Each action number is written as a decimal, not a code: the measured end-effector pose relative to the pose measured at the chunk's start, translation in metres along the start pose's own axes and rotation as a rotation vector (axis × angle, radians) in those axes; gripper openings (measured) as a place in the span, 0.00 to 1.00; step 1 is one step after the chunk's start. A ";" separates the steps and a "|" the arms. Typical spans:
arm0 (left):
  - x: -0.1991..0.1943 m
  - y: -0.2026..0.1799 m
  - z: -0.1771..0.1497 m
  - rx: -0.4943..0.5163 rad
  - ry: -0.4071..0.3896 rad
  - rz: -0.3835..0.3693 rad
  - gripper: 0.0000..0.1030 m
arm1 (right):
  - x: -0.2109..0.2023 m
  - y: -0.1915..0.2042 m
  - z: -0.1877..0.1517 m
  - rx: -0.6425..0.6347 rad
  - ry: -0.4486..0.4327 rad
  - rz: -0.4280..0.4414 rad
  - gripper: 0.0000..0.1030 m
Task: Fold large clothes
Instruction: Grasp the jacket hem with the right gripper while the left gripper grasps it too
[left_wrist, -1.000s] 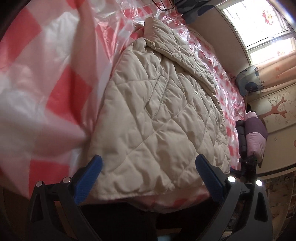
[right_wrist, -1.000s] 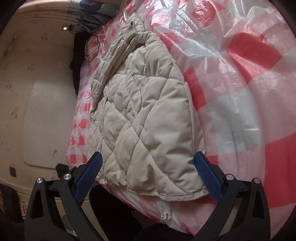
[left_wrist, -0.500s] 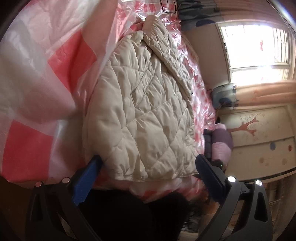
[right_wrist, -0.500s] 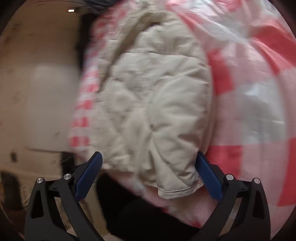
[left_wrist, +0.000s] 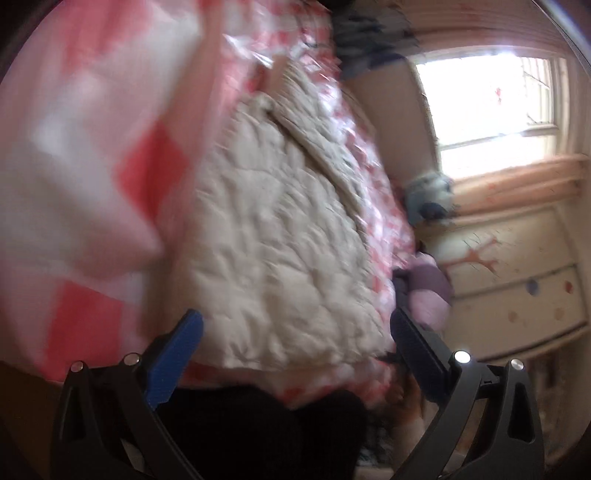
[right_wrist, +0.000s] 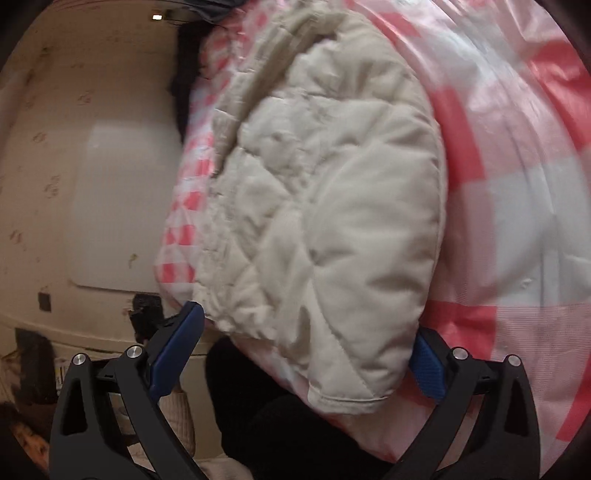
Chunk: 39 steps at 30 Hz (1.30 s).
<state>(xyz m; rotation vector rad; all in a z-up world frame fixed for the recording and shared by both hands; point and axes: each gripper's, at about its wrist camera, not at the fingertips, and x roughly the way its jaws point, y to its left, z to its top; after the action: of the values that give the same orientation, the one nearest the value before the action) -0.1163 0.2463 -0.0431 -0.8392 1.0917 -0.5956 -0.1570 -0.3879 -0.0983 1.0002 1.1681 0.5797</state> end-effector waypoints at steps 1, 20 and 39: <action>-0.004 0.007 0.001 -0.017 -0.007 0.006 0.94 | -0.001 -0.003 -0.001 -0.001 0.001 0.002 0.94; 0.049 0.014 0.008 0.025 0.147 0.027 0.94 | 0.003 -0.009 -0.001 0.015 0.023 0.010 0.94; 0.030 -0.022 0.006 0.022 0.017 0.088 0.08 | -0.010 0.040 -0.005 -0.062 -0.173 0.045 0.20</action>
<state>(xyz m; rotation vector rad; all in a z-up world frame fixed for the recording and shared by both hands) -0.0997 0.2126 -0.0395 -0.7642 1.1292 -0.5413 -0.1604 -0.3752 -0.0587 1.0053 0.9717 0.5511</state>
